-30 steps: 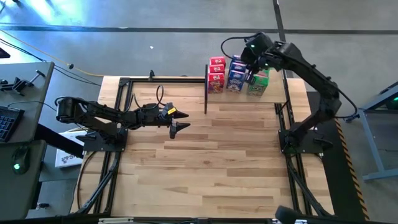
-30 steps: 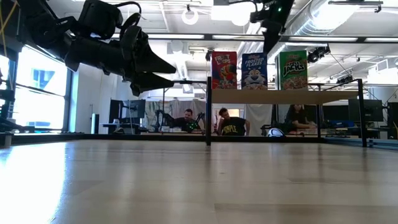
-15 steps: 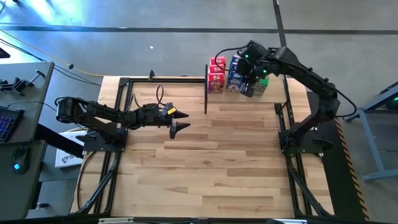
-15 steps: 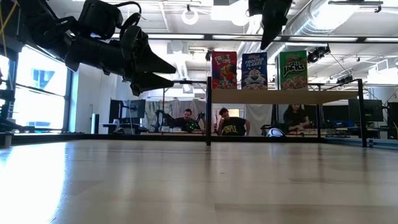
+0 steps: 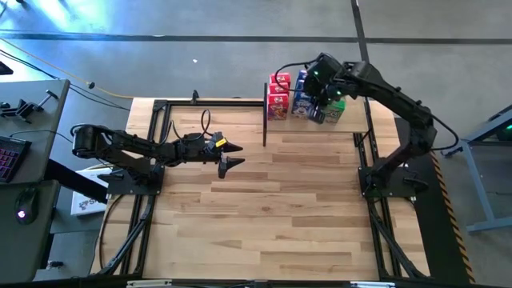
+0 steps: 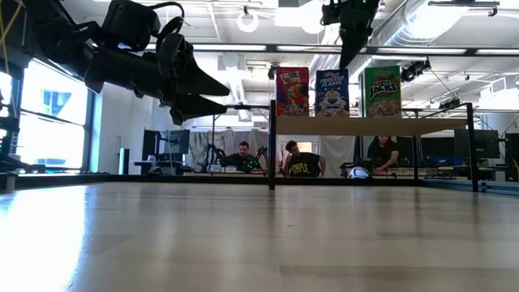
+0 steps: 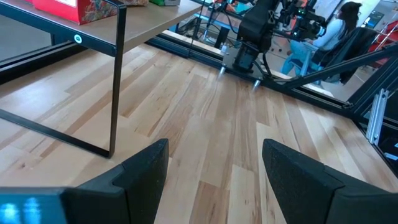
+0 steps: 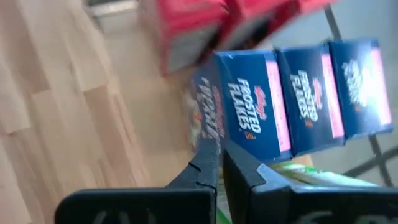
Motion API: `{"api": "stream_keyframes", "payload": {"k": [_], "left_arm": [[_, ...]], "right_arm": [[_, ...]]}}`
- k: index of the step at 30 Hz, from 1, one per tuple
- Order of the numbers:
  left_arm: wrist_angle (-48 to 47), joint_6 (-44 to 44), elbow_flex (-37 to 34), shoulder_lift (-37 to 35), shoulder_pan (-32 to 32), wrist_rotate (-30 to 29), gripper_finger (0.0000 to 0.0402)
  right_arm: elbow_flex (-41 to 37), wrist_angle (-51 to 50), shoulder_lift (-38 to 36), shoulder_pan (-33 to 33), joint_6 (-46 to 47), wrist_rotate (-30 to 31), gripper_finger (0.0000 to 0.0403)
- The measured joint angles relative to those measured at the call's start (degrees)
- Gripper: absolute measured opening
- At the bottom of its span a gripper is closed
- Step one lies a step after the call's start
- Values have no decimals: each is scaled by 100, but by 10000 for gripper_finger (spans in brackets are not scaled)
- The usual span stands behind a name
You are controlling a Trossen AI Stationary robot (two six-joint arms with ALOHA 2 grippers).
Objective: Stack cereal on shelf
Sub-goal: Put the blue cereal box on the shelf and aligned with the other blue cereal box, then return to Home Position
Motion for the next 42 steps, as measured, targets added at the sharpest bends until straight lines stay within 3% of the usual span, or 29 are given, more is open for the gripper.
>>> {"api": "stream_keyframes", "payload": {"k": [8,15,23,30,42], "left_arm": [[54,-46,-2,-2,1,190,250],[47,74,-2,-290,69,461,228],[-63,260,-2,-841,25,831,117],[-127,630,-2,-946,32,835,8],[-129,866,-2,-946,312,1163,1]], "right_arm": [[-228,641,-710,690,-133,-179,0],[-2713,3225,-1973,1328,-144,-915,0],[-5394,6156,-2959,1755,225,-1566,0],[-6626,7241,-3590,1844,567,-1697,0],[-8232,8712,-5013,1844,785,-1549,0]]}}
